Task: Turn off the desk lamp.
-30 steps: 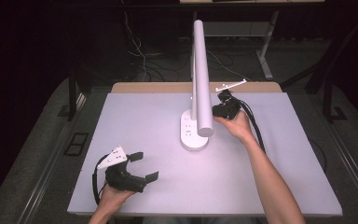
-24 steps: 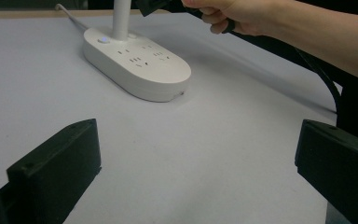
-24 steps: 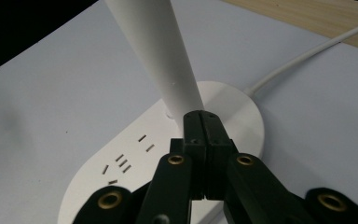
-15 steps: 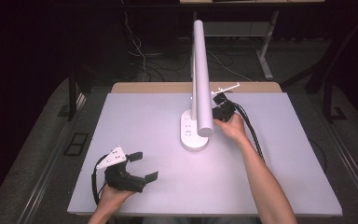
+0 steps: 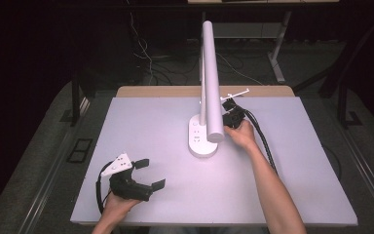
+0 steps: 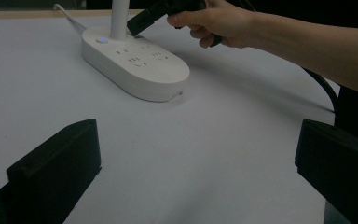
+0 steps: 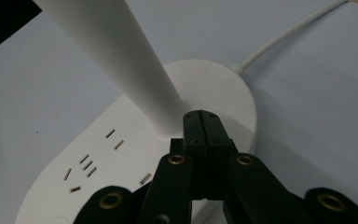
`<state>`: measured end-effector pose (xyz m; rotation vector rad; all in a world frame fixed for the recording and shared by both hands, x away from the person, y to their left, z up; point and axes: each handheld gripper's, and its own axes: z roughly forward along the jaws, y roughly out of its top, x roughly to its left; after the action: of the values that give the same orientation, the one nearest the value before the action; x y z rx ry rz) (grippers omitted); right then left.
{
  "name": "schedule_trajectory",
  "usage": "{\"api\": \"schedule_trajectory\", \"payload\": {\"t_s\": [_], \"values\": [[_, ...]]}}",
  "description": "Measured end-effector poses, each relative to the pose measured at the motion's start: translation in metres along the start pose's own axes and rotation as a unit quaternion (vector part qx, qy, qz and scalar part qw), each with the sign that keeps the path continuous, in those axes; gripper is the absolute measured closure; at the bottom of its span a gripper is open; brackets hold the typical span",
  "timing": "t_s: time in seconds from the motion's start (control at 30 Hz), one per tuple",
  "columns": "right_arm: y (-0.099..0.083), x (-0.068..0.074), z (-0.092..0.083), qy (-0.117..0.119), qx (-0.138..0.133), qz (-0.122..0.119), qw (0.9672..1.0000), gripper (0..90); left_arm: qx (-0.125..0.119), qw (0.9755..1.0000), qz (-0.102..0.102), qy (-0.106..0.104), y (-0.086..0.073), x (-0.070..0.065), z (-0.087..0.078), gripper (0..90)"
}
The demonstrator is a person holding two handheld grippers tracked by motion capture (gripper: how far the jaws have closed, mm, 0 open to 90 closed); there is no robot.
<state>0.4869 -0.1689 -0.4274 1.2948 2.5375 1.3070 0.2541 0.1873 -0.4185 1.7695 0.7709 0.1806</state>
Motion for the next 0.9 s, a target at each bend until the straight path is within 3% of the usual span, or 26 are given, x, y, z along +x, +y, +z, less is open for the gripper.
{"api": "schedule_trajectory", "payload": {"t_s": [0.1, 0.43, 0.9], "values": [[-0.0011, -0.0025, 0.0003, 0.003, -0.003, 0.012, 0.9999, 90.0, 0.0, 1.0, 0.0, 0.0, 0.0, -0.0003, -0.0001, 0.0], [-0.0001, 0.0002, 0.0006, -0.009, -0.002, 0.007, 0.9999, 90.0, 0.0, 1.0, -0.001, 0.0, -0.0001, 0.0004, 0.0002, 0.0], [0.0004, -0.0002, 0.0013, -0.008, -0.005, 0.01, 0.9999, 90.0, 0.001, 1.0, 0.0, 0.001, 0.0002, 0.0, 0.0004, 0.0]]}}
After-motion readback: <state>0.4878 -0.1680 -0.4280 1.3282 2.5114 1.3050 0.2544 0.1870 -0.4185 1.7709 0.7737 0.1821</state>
